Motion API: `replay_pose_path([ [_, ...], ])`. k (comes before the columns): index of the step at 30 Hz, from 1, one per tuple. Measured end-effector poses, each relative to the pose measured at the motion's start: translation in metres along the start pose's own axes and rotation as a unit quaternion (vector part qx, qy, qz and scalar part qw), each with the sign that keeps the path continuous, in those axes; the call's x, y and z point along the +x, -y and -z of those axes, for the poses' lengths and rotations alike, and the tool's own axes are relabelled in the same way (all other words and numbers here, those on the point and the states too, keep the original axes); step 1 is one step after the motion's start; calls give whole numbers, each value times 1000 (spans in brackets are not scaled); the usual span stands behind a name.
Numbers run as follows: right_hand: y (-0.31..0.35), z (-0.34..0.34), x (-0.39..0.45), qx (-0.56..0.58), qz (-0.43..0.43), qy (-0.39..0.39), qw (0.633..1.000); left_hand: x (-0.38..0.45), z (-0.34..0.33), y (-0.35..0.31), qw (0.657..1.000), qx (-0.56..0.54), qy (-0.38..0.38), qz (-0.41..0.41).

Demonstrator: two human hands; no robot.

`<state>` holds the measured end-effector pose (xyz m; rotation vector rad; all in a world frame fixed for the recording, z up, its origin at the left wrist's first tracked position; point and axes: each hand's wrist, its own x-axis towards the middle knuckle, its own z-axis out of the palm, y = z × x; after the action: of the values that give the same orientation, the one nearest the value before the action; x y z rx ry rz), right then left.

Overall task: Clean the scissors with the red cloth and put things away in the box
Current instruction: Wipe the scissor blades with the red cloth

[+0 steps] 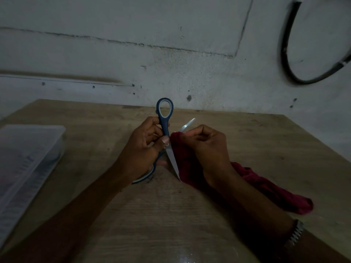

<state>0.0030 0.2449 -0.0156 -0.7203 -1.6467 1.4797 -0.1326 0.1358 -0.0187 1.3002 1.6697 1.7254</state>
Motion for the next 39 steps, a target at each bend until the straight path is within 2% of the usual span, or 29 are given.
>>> replay_pose_path([
  [4,5,3,5,49,-20,-34,998,2,1,0,1000,25,2,-17],
  [10,12,9,8,88,5,-67,994,2,0,-1,999,38,-6,-17],
  [16,-15,-9,-4,-17,20,-21,999,4,0,2,1000,3,11,22],
  [19,-15,-8,-2,-2,-24,18,1000,6,2,6,999,-35,11,29],
  [21,-13,-2,5,1,-21,25,999,7,1,6,998,-52,15,35],
  [26,-7,6,17,-21,44,-7,999,9,3,8,1000,-8,12,-7],
  [29,4,20,29,19,28,-46,998,9,4,6,1000,2,10,-22],
  [31,11,35,36,93,1,-90,992,6,3,5,999,12,11,-28],
  [34,16,47,29,197,-27,-34,979,4,-2,4,999,27,1,-18],
  [36,17,41,21,180,-26,0,983,5,-3,7,1000,22,-10,-3],
  [39,8,25,9,97,-6,-12,995,7,-2,10,1000,21,-20,-6],
])
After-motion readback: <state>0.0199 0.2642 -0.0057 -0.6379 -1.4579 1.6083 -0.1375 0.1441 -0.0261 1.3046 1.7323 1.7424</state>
